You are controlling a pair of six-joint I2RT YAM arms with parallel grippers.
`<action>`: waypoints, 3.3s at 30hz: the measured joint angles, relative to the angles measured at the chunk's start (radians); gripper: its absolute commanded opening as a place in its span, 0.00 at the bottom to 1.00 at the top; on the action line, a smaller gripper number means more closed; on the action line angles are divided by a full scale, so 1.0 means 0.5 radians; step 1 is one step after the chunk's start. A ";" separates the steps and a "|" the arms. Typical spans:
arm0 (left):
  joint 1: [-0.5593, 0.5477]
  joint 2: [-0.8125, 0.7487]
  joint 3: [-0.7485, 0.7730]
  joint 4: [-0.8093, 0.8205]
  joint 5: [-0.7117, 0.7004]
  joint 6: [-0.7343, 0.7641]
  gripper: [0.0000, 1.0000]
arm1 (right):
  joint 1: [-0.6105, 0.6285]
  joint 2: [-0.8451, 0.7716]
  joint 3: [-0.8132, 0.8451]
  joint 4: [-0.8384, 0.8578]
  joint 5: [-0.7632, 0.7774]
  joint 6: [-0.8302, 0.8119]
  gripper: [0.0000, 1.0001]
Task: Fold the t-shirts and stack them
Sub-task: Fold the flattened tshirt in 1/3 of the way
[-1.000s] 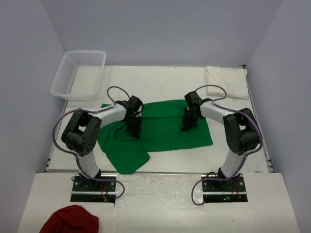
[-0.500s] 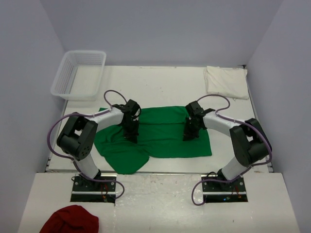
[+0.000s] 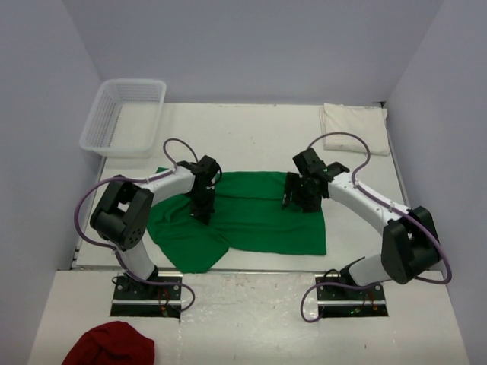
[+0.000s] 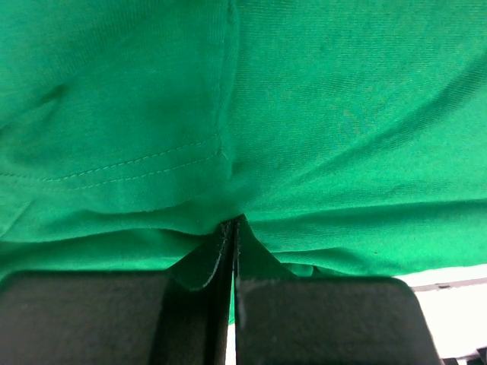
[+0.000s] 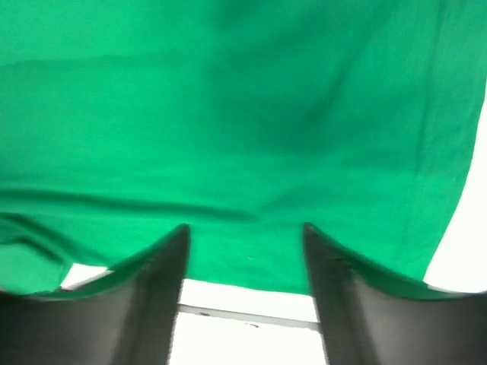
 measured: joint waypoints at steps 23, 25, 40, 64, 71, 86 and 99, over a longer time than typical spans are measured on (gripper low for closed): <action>0.000 -0.018 0.542 -0.117 0.005 0.183 0.00 | -0.210 0.538 0.417 -0.245 0.087 0.265 0.53; 0.000 0.079 0.644 -0.101 0.044 0.208 0.00 | -0.210 0.538 0.394 -0.243 0.087 0.288 0.53; 0.008 0.626 1.086 -0.063 0.179 0.318 0.00 | -0.302 0.677 0.460 -0.238 0.096 0.317 0.51; 0.107 0.887 1.267 -0.084 0.211 0.311 0.00 | -0.304 0.837 0.577 -0.239 0.094 0.354 0.00; 0.124 0.888 1.254 -0.074 0.227 0.308 0.00 | -0.304 0.797 0.575 -0.326 0.231 0.465 0.00; 0.139 0.887 1.239 -0.058 0.266 0.306 0.00 | -0.317 0.744 0.670 -0.626 0.558 0.662 0.00; 0.159 0.887 1.229 -0.050 0.302 0.307 0.00 | -0.410 0.958 0.832 -0.687 0.610 0.637 0.36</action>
